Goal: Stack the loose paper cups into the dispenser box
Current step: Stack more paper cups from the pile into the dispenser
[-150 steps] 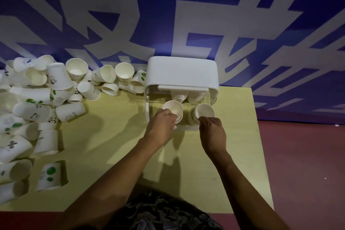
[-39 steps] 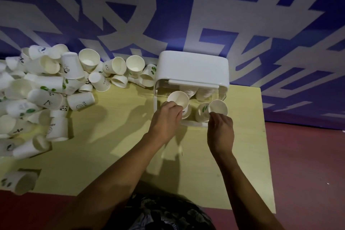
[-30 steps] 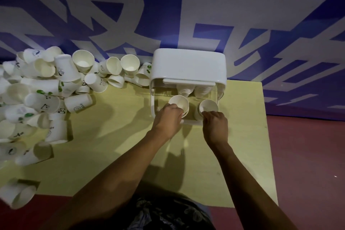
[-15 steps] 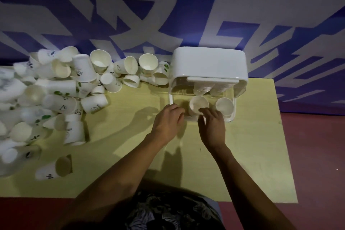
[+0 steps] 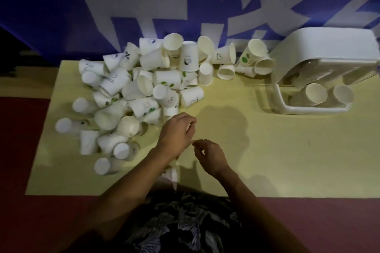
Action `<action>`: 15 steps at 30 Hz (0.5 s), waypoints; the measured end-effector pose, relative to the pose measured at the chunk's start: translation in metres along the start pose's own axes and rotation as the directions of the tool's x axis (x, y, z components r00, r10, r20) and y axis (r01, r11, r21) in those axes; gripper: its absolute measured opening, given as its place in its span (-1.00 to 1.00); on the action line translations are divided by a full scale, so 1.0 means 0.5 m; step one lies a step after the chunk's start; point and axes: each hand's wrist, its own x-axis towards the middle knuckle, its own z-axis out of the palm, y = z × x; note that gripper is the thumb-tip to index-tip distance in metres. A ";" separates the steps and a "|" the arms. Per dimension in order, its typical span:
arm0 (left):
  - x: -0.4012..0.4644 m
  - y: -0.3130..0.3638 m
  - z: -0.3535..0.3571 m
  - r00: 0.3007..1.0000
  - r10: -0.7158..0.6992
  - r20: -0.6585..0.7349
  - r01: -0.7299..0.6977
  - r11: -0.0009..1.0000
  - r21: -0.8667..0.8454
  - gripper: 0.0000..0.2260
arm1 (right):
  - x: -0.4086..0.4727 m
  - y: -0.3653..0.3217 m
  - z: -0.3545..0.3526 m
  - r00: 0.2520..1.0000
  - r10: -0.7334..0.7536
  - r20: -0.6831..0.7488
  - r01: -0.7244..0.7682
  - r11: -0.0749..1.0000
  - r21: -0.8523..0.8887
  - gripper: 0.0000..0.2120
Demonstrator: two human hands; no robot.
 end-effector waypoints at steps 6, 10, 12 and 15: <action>-0.095 -0.154 -0.111 0.998 -0.058 0.038 0.053 0.991 0.126 -0.84 | -0.021 -0.116 0.120 0.954 0.283 0.100 -0.268 0.953 -0.143 -0.78; -0.137 -0.216 -0.148 0.969 -0.222 0.112 0.169 0.919 0.357 -0.78 | -0.025 -0.138 0.169 0.870 0.440 0.223 -0.363 0.877 -0.315 -0.50; -0.157 -0.243 -0.157 0.953 -0.281 0.117 0.204 0.875 0.439 -0.73 | -0.025 -0.139 0.187 0.854 0.470 0.224 -0.400 0.868 -0.295 -0.47; -0.180 -0.273 -0.158 0.925 -0.347 0.157 0.229 0.836 0.499 -0.64 | -0.022 -0.142 0.199 0.850 0.487 0.201 -0.451 0.870 -0.199 -0.72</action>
